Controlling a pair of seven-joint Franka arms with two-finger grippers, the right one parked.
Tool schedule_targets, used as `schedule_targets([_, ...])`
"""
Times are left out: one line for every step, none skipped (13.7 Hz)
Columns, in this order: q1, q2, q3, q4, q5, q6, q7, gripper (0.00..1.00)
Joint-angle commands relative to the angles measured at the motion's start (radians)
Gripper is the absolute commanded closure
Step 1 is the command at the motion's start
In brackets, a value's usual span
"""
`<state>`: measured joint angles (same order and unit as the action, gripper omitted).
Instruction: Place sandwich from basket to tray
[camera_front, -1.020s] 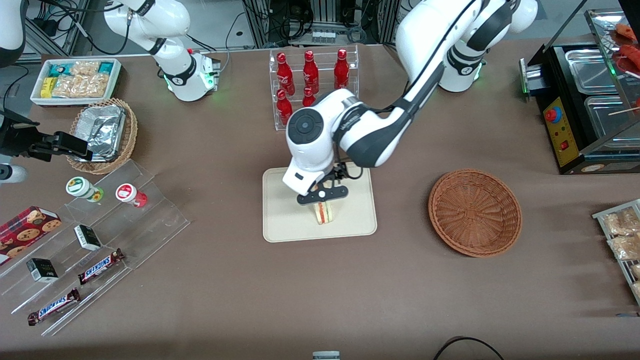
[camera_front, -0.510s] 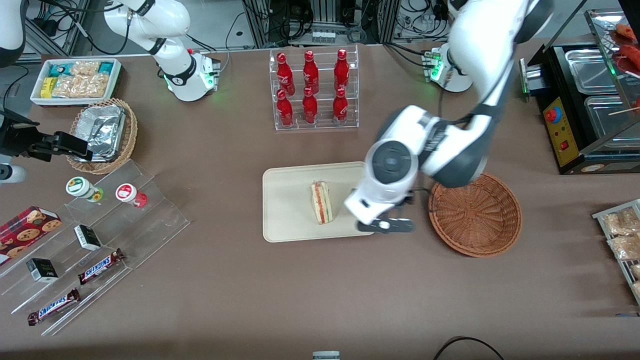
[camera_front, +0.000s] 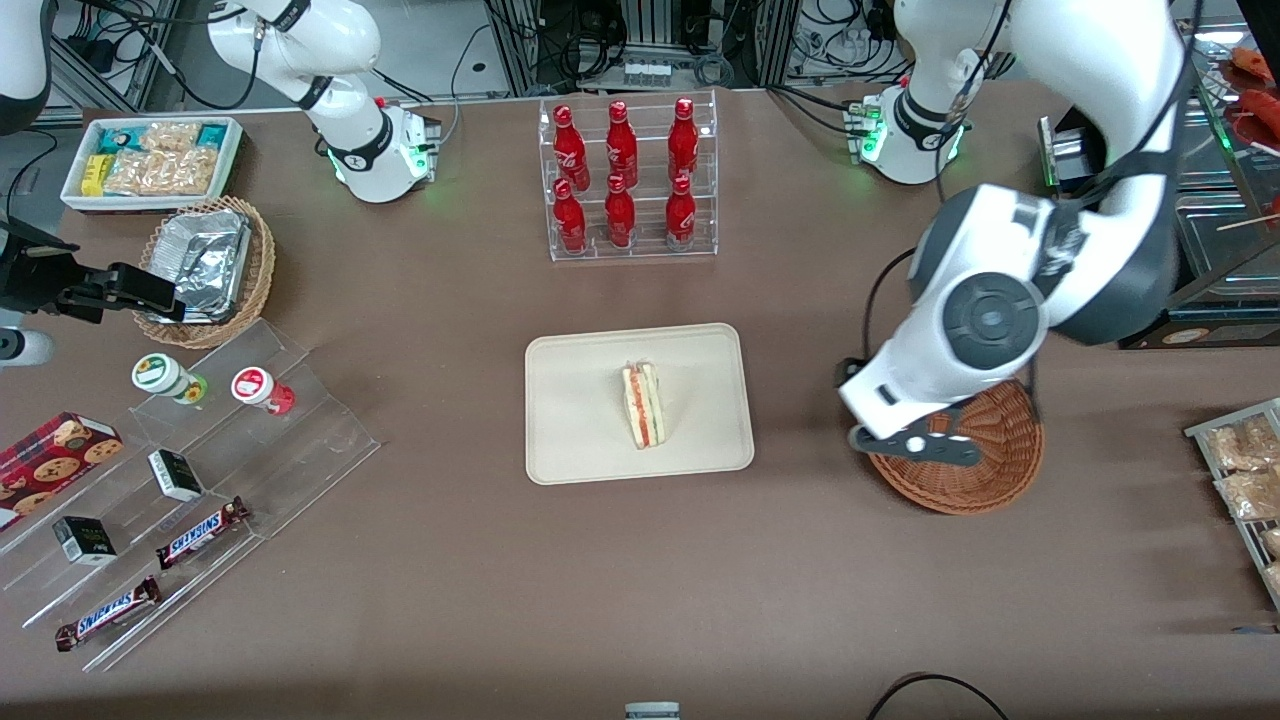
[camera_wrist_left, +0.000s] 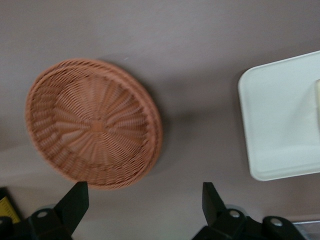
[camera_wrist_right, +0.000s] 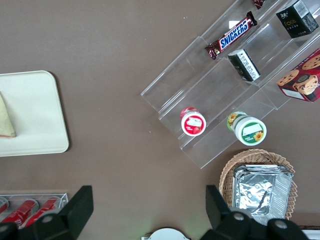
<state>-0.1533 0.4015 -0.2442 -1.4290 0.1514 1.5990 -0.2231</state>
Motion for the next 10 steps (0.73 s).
schedule_targets([0.058, -0.073, -0.003, -0.062, -0.018, -0.025, 0.08, 0.0])
schedule_targets([0.072, -0.091, -0.003, -0.065, -0.018, -0.046, 0.118, 0.0])
schedule_targets([0.096, -0.105, -0.003, -0.065, -0.018, -0.065, 0.143, 0.0])
schedule_targets([0.112, -0.125, -0.003, -0.068, -0.018, -0.085, 0.171, 0.0])
schedule_targets([0.13, -0.139, -0.003, -0.068, -0.018, -0.106, 0.201, 0.0])
schedule_targets([0.142, -0.153, -0.003, -0.068, -0.018, -0.128, 0.217, 0.0])
schedule_targets([0.152, -0.167, -0.003, -0.068, -0.018, -0.142, 0.228, 0.0])
schedule_targets([0.164, -0.179, -0.003, -0.068, -0.018, -0.161, 0.231, 0.0])
schedule_targets([0.17, -0.193, -0.003, -0.068, -0.018, -0.183, 0.231, 0.0])
schedule_targets([0.172, -0.208, -0.001, -0.068, -0.018, -0.201, 0.231, 0.0])
